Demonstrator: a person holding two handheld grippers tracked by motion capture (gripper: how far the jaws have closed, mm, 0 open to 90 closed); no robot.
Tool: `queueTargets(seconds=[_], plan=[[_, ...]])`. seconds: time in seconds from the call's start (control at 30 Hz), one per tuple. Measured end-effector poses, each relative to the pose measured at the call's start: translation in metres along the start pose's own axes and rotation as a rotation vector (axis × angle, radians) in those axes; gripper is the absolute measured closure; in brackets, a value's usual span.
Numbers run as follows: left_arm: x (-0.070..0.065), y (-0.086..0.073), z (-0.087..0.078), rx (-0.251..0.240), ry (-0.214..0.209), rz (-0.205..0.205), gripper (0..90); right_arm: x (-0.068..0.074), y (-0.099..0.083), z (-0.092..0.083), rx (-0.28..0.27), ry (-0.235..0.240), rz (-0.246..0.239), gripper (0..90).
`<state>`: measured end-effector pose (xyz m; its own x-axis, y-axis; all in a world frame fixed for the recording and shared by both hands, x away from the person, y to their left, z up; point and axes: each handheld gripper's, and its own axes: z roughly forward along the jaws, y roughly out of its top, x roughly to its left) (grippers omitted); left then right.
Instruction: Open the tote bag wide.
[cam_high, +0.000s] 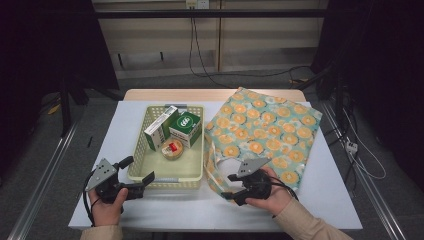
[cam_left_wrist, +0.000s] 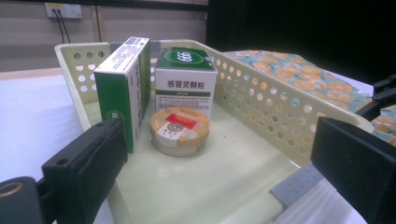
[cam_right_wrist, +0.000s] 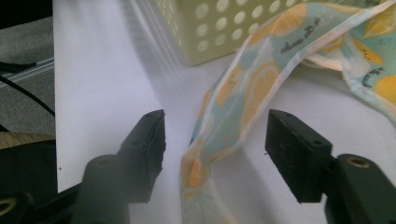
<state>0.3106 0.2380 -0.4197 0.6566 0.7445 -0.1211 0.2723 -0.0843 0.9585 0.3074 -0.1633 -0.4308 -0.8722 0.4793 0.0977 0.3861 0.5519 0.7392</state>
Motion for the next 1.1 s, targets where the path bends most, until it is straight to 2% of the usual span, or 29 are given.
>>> queueTargets(seconds=[0.07, 0.13, 0.2, 0.23, 0.27, 0.33, 0.47, 0.57, 0.67, 0.73, 0.87, 0.97, 1.1], plan=[[-0.001, 0.0, 0.0, -0.002, 0.0, -0.002, 3.6, 0.001, -0.002, 0.001, 0.014, -0.002, -0.013, 51.6], [-0.001, 0.0, 0.0, 0.001, -0.002, 0.002, 3.6, 0.0, -0.002, 0.001, 0.018, 0.017, -0.014, 57.2], [-0.001, 0.0, 0.0, 0.003, -0.001, 0.002, 3.6, 0.0, -0.002, -0.001, 0.015, 0.012, -0.03, 64.4], [-0.001, 0.0, 0.0, 0.003, -0.001, 0.005, 3.6, 0.0, -0.001, -0.004, 0.013, 0.021, -0.041, 72.3], [-0.001, 0.001, 0.001, 0.002, 0.0, 0.004, 3.6, 0.0, -0.001, -0.004, 0.013, 0.021, -0.041, 72.3], [-0.001, 0.001, 0.0, 0.001, -0.002, 0.0, 3.6, -0.002, 0.0, -0.006, 0.008, 0.02, -0.051, 77.8], [-0.001, 0.001, 0.001, 0.001, -0.001, 0.003, 3.6, -0.006, 0.001, -0.014, -0.009, 0.024, -0.037, 84.7], [-0.001, 0.001, 0.002, 0.0, -0.003, 0.001, 3.6, -0.011, 0.002, -0.022, -0.038, 0.029, -0.023, 87.2], [-0.002, 0.001, 0.002, 0.0, -0.003, -0.001, 3.6, -0.016, 0.003, -0.029, -0.065, 0.002, -0.01, 88.3], [-0.001, 0.001, 0.002, 0.001, -0.001, 0.0, 3.6, -0.02, 0.003, -0.032, -0.076, 0.004, 0.003, 88.8], [-0.001, 0.002, 0.001, -0.006, 0.002, -0.001, 3.6, -0.029, 0.006, -0.039, -0.083, -0.023, 0.005, 89.1], [0.0, 0.001, 0.001, -0.005, 0.001, -0.009, 3.6, -0.04, 0.009, -0.045, -0.094, -0.046, 0.018, 89.3], [0.0, 0.001, 0.002, -0.002, -0.001, -0.009, 3.6, -0.061, 0.011, -0.052, -0.1, -0.084, 0.052, 89.6]])
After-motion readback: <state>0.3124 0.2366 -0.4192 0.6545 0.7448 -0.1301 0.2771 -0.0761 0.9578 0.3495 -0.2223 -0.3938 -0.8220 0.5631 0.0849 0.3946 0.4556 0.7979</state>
